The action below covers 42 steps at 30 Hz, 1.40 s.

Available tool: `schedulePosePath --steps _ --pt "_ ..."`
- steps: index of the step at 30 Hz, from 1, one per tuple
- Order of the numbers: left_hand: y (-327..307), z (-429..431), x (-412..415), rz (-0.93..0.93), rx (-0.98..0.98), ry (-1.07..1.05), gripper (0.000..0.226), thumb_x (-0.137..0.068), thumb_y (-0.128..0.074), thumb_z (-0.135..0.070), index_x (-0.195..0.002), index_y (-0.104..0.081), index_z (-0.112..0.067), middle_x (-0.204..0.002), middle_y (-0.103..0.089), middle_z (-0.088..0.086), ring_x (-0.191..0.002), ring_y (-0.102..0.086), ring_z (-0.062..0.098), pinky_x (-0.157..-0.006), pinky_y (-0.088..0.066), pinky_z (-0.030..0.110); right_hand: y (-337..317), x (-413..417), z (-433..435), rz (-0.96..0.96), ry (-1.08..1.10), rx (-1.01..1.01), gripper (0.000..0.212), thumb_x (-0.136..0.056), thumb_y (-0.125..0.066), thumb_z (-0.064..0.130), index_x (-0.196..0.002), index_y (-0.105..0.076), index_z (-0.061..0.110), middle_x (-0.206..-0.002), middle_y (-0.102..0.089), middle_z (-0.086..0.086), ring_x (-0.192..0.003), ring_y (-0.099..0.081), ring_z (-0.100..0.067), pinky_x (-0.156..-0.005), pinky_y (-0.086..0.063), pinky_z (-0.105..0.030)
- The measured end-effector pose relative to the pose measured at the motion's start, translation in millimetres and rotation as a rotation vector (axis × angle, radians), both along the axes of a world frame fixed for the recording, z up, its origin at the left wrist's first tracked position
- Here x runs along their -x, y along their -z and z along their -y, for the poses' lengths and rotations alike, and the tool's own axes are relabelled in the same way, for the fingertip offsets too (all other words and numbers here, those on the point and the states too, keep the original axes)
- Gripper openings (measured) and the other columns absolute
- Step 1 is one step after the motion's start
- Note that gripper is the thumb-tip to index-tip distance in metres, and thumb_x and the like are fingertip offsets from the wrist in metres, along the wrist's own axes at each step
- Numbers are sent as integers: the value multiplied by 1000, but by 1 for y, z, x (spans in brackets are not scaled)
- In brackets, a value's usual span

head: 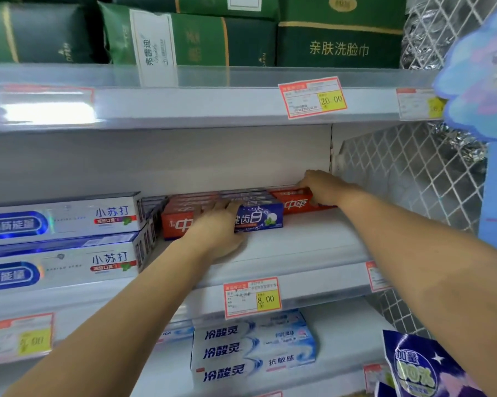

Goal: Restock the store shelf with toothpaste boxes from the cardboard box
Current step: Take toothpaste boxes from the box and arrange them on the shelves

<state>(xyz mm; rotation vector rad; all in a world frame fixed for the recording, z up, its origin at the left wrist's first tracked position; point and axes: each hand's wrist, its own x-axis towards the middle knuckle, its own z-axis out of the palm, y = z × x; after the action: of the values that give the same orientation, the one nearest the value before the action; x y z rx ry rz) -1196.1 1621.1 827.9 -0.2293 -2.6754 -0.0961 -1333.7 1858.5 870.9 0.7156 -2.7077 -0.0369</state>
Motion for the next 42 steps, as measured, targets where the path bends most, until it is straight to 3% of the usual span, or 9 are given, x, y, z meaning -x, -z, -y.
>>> schedulePosePath --steps 3,7,13,20,24,34,42 --pt "0 0 0 1 -5 -1 65 -90 -54 -39 -146 -26 -22 -147 -37 6 -133 -35 27 -114 -21 51 4 6 1 -60 -16 15 44 -88 -61 9 -131 -57 20 -103 -49 -6 -101 -54 -28 -77 -36 -27" --pt "0 0 1 -3 10 -18 64 -89 -54 -35 -146 -27 -22 -146 -37 5 -132 -36 27 -112 -23 50 2 9 2 -75 -33 -29 44 -88 -55 1 -128 -60 17 -114 -55 -13 -104 -56 -30 -78 -37 -26" --pt "0 -1 3 17 -4 -33 64 -89 -54 -32 -146 -27 -21 -147 -36 6 -133 -34 29 -113 -20 52 5 13 0 -87 -24 -15 31 -92 -53 10 -119 -66 12 -103 -63 -10 -91 -61 -26 -71 -39 -26" --pt "0 -3 -2 28 -2 -41 66 -89 -55 -34 -147 -25 -21 -149 -34 7 -135 -32 29 -115 -18 52 6 0 16 -54 -25 80 41 -92 -45 -2 -126 -62 13 -122 -63 -13 -110 -57 -30 -92 -43 -31" --pt "0 -1 -2 23 -37 -20 65 -89 -55 -33 -146 -26 -22 -149 -35 6 -135 -33 28 -115 -19 51 10 -1 29 -48 -18 118 38 -93 -49 3 -125 -63 16 -120 -65 -11 -106 -60 -28 -83 -41 -26" --pt "2 2 3 1 -62 -10 63 -88 -56 -31 -145 -30 -22 -145 -41 6 -130 -40 28 -112 -25 49 9 7 28 -51 -71 192 35 -91 -59 14 -125 -62 21 -125 -64 -6 -112 -57 -25 -80 -35 -22" --pt "3 5 6 -14 -85 4 63 -87 -59 -28 -144 -32 -21 -143 -43 7 -128 -41 28 -109 -30 47 12 3 34 -56 -78 208 34 -92 -55 8 -124 -63 17 -120 -66 -9 -108 -59 -27 -83 -43 -26"
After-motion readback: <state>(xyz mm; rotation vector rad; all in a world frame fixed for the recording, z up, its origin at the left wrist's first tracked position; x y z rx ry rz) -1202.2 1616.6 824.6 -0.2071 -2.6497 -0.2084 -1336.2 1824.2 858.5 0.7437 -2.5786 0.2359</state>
